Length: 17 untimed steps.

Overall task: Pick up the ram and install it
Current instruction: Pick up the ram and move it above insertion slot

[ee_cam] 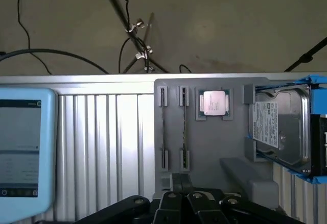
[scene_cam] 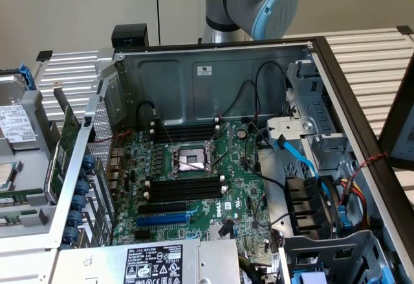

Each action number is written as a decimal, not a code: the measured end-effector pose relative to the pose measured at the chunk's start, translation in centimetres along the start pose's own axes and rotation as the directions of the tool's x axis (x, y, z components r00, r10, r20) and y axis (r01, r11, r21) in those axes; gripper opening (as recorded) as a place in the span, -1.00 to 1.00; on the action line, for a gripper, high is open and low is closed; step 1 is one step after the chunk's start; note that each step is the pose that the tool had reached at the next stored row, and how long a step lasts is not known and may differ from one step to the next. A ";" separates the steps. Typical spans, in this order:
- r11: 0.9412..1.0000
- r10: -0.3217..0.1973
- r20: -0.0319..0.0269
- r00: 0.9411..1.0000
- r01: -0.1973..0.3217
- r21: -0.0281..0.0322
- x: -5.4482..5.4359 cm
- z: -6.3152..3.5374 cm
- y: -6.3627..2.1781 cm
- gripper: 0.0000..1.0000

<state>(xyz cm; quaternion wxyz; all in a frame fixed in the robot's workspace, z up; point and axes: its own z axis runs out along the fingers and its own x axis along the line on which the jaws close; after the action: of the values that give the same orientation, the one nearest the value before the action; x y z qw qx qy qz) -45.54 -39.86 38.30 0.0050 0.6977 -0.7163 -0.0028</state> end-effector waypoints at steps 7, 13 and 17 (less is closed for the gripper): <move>1.000 -0.002 0.000 1.000 0.002 0.006 0.0 0.31 0.01 -0.27; 1.000 -0.006 -0.001 1.000 0.006 0.021 0.0 1.08 0.01 -0.27; 1.000 -0.007 -0.001 1.000 0.007 0.022 0.0 1.81 0.12 -0.27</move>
<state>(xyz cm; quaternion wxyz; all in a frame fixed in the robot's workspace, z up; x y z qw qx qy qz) -45.68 -39.85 36.49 -0.0025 0.7002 -0.7139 0.0053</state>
